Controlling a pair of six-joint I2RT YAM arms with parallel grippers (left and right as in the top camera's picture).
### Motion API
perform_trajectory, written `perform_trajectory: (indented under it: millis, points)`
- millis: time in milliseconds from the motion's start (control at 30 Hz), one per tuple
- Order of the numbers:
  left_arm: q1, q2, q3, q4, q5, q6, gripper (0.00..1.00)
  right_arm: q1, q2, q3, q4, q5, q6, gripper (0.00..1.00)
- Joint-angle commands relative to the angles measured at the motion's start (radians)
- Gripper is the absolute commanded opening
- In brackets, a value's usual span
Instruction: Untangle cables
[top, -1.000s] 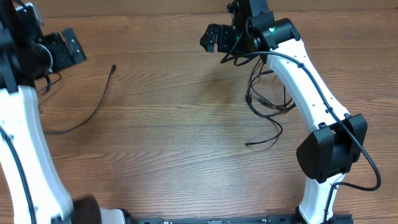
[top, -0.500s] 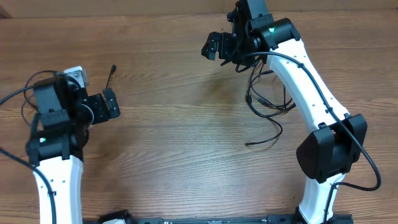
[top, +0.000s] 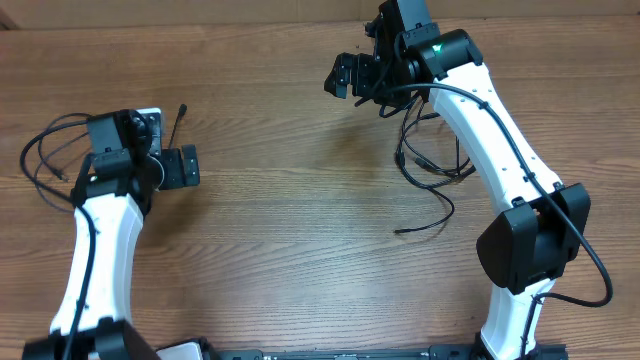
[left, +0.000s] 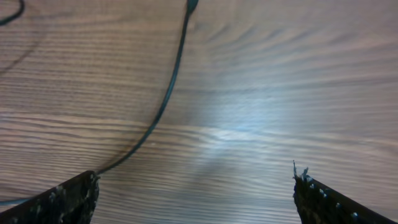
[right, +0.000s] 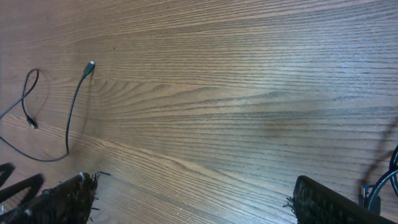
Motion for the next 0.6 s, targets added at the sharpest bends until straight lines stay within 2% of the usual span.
perform_trajectory:
  millis: [0,67,233,467,500,567]
  points:
    - [0.000,0.050,-0.011,0.025,-0.135,0.121,1.00,0.000,-0.008,0.016,0.004,-0.001,-0.003,1.00]
    - [0.000,0.072,-0.011,0.059,-0.181,0.138,1.00,0.000,-0.008,0.016,0.006,-0.001,-0.003,1.00]
    - [0.000,0.137,-0.011,0.125,-0.161,0.224,0.95,0.000,-0.008,0.016,0.014,-0.001,-0.002,1.00]
    - [0.000,0.269,-0.011,0.163,-0.170,0.260,0.79,0.000,-0.008,0.016,0.026,-0.001,-0.003,1.00]
    - [0.000,0.287,-0.011,0.164,-0.171,0.260,0.76,0.000,-0.008,0.016,0.026,-0.001,-0.003,1.00]
    - [0.001,0.340,-0.011,0.176,-0.172,0.259,0.57,0.000,-0.008,0.016,0.027,0.000,-0.003,1.00]
